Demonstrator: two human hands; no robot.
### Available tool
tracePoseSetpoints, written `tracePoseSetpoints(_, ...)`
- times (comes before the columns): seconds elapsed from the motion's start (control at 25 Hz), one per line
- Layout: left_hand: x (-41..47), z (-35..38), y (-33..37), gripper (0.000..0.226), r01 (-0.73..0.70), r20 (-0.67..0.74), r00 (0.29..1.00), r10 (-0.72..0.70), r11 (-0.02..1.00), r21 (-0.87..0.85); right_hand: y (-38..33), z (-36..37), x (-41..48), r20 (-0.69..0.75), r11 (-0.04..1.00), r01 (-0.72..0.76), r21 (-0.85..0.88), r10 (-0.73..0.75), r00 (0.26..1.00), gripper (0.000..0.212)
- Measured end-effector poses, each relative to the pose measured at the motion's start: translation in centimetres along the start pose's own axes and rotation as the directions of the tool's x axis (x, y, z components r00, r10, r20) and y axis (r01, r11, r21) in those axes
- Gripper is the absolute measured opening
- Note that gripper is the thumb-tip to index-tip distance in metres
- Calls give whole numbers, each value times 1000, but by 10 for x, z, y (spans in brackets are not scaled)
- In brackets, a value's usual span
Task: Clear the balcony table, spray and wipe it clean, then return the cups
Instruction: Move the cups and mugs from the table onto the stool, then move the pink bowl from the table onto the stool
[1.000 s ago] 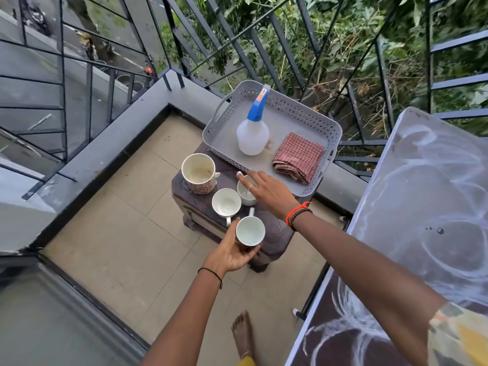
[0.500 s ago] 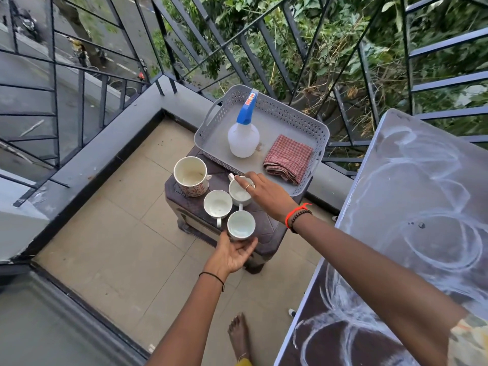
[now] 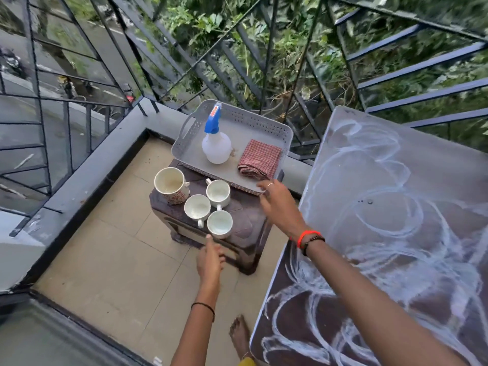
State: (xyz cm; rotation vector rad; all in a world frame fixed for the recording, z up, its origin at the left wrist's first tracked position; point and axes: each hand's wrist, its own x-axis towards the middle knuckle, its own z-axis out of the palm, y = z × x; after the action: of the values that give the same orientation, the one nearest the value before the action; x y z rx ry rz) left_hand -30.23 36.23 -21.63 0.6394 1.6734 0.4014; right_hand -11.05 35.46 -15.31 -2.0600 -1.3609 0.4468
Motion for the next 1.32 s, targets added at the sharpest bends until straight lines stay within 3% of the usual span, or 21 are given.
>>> tracePoseSetpoints(0.12, -41, 7, 16, 36, -353, -144, 918, 371, 926, 134, 9, -44, -40, -180, 959, -181, 216, 222, 958, 31)
tracePoseSetpoints(0.24, -90, 32, 39, 27, -607, -117, 768, 630, 773, 183, 26, -86, -84, -272, 889, -274, 367, 384, 882, 30)
tracePoseSetpoints(0.44, -176, 106, 33, 23, -763, 200, 647, 736, 623, 175, 67, -154, -170, -366, 785, -417, 459, 595, 716, 27)
tracePoseSetpoints(0.56, -229, 157, 9, 22, -854, 393, 519, 759, 482, 195, 94, -193, -220, -411, 713, -462, 528, 690, 595, 28)
tracePoseSetpoints(0.72, -299, 229, -43, 36, -930, 638, 343, 689, 347, 125, 135, -249, -294, -468, 644, -500, 579, 764, 444, 32)
tracePoseSetpoints(0.84, -352, 276, -89, 39, -951, 805, 230, 547, 302, 66, 160, -292, -348, -568, 619, -528, 581, 773, 281, 29)
tracePoseSetpoints(0.96, -396, 314, -133, 24, -950, 925, 186, 330, 302, 83, 181, -341, -403, -662, 586, -526, 617, 747, 56, 21)
tracePoseSetpoints(1.08, -430, 349, -175, 32, -957, 970, 183, 159, 253, 139, 214, -380, -459, -664, 489, -553, 675, 729, -167, 22)
tracePoseSetpoints(1.16, -448, 367, -196, 42, -958, 973, 214, 80, 210, 194, 235, -395, -487, -599, 379, -627, 681, 780, -179, 31)
tracePoseSetpoints(1.32, -475, 391, -229, 53, -948, 957, 290, 11, 136, 286, 278, -394, -514, -350, 171, -648, 743, 924, -157, 76)
